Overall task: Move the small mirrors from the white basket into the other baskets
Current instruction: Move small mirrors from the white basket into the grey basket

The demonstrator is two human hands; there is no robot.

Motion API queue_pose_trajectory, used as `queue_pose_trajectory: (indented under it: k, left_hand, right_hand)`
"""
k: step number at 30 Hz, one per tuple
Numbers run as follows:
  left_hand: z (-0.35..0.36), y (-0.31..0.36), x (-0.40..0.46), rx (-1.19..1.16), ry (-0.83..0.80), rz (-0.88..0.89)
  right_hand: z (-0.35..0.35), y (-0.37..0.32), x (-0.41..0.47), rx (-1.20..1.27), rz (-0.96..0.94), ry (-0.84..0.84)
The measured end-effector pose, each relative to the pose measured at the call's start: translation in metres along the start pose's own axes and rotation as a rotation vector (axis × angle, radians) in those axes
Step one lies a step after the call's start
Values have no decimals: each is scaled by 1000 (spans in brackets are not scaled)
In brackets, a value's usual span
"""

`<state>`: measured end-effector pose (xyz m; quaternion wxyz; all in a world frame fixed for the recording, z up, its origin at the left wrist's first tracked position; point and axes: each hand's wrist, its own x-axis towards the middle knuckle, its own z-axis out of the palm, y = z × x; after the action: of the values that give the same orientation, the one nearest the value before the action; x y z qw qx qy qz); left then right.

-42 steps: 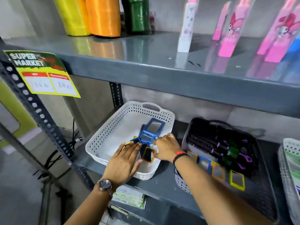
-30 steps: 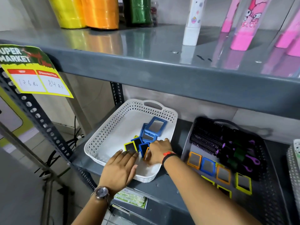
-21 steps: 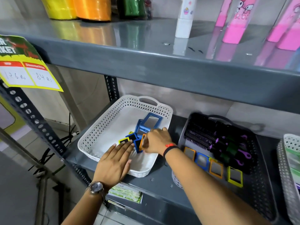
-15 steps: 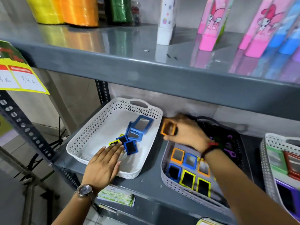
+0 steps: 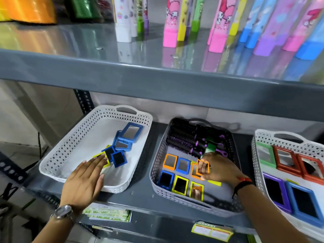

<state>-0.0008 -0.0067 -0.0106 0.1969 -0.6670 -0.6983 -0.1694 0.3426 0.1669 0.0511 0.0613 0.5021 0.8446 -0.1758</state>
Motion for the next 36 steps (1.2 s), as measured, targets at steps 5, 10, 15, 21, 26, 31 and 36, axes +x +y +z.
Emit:
queue_pose_trajectory:
  k: [5,10,15,21,26,31,36]
  left_hand:
    - [1,2,1,5,20,6]
    - [3,2,0,19,14,-5]
    - [3,2,0,24,15,-18]
    - [0,4,0,23,-14,-34]
    - [0,5,1,0,-20,-39]
    - [-3,6,3,-23,-31,-44]
    - [-6,6,1,-47,-25,-65]
  right_hand:
    - [14,4,4,-28,31,-6]
    - [10,-6,-3,-78,37,-36]
    - [23,-1,3,-38,42,-20]
    - [25,-1,3,-32,42,-25]
    - [12,-15,-3,-154,69,41]
    - [-14,-92,15,-50,-264,243]
    - [10,-171,73,15,-569,133]
